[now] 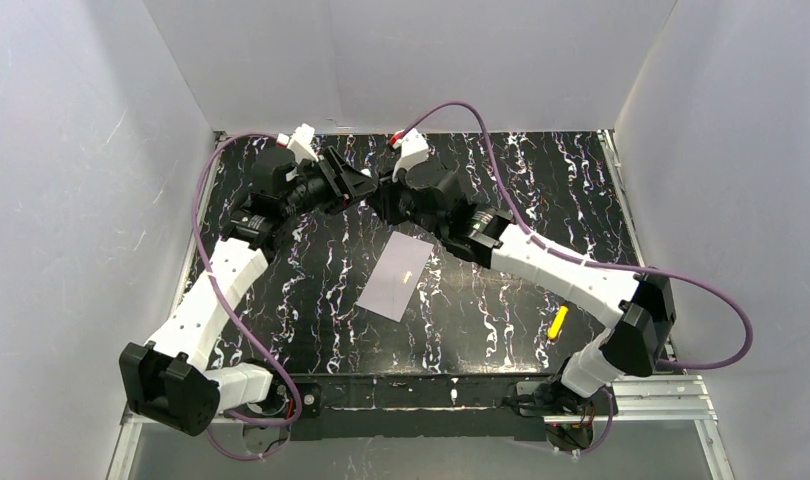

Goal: Place the letter into the envelope and seal it

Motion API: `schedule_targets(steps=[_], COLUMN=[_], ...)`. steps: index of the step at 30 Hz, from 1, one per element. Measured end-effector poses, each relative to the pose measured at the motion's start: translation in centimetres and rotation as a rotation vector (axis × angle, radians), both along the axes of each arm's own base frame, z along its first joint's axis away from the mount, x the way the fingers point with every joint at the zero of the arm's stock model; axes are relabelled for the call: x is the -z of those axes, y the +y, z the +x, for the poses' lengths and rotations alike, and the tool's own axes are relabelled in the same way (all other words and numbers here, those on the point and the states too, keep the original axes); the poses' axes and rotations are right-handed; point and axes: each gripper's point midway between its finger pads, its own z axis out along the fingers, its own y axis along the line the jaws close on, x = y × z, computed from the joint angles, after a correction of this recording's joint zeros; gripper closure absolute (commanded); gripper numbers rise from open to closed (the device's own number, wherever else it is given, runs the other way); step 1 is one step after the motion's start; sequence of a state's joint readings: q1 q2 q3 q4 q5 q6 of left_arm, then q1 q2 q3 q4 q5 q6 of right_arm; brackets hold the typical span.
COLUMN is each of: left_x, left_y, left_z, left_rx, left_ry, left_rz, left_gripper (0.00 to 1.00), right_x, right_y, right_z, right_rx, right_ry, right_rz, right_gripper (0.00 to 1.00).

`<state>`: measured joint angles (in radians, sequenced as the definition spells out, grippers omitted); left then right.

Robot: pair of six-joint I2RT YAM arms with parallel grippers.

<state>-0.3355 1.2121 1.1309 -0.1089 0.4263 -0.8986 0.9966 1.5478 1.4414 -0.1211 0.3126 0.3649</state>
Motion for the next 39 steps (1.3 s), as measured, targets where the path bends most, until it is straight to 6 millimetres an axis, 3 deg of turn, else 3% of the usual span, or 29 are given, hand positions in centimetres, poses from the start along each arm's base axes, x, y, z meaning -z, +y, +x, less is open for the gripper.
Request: schedule_targets(steps=[2, 6, 12, 17, 20, 23, 28, 32, 33, 35, 38, 39], left_x=[-0.1, -0.9, -2.6, -2.8, -2.9, -2.5, -2.3, -1.8, -1.6, -1.2, -1.1, -1.0], left_y=[0.2, 0.8, 0.3, -0.4, -0.5, -0.4, -0.4, -0.3, -0.3, -0.3, -0.5, -0.5], left_z=[-0.5, -1.4, -2.8, -5.2, -6.2, -6.5, -6.6, -6.6, -6.6, -6.9, -7.1, -7.1], left_rx=[0.023, 0.079, 0.257, 0.393, 0.439, 0.451, 0.459, 0.471, 0.478, 0.49, 0.51, 0.512], left_ry=[-0.024, -0.061, -0.064, -0.056, -0.053, -0.037, -0.032, -0.022, -0.018, -0.006, 0.004, 0.007], left_rz=[0.034, 0.073, 0.01, -0.022, -0.032, -0.037, -0.038, -0.031, -0.028, -0.026, -0.034, -0.035], left_gripper=[0.23, 0.22, 0.35, 0.55, 0.62, 0.63, 0.73, 0.73, 0.76, 0.97, 1.0, 1.0], right_x=[-0.4, -1.1, -2.5, -1.8, -1.3, -1.2, -1.0, -0.8, -0.7, -0.5, -0.2, -0.1], right_y=[-0.1, -0.3, -0.2, -0.5, -0.8, -0.9, -1.0, -1.1, -1.1, -1.2, -1.3, -1.3], right_z=[-0.5, -2.5, -5.2, -6.0, -6.1, -6.2, -6.3, -6.3, -6.4, -6.5, -6.7, -6.7], right_rx=[-0.044, -0.186, -0.382, -0.457, -0.484, -0.502, -0.519, -0.523, -0.525, -0.536, -0.547, -0.547], right_ry=[-0.024, -0.078, -0.166, -0.209, -0.223, -0.239, -0.254, -0.253, -0.251, -0.25, -0.243, -0.242], right_rz=[-0.016, -0.046, -0.079, -0.148, -0.189, -0.21, -0.227, -0.237, -0.242, -0.252, -0.264, -0.265], right_gripper=[0.86, 0.86, 0.85, 0.85, 0.85, 0.86, 0.87, 0.87, 0.87, 0.87, 0.81, 0.75])
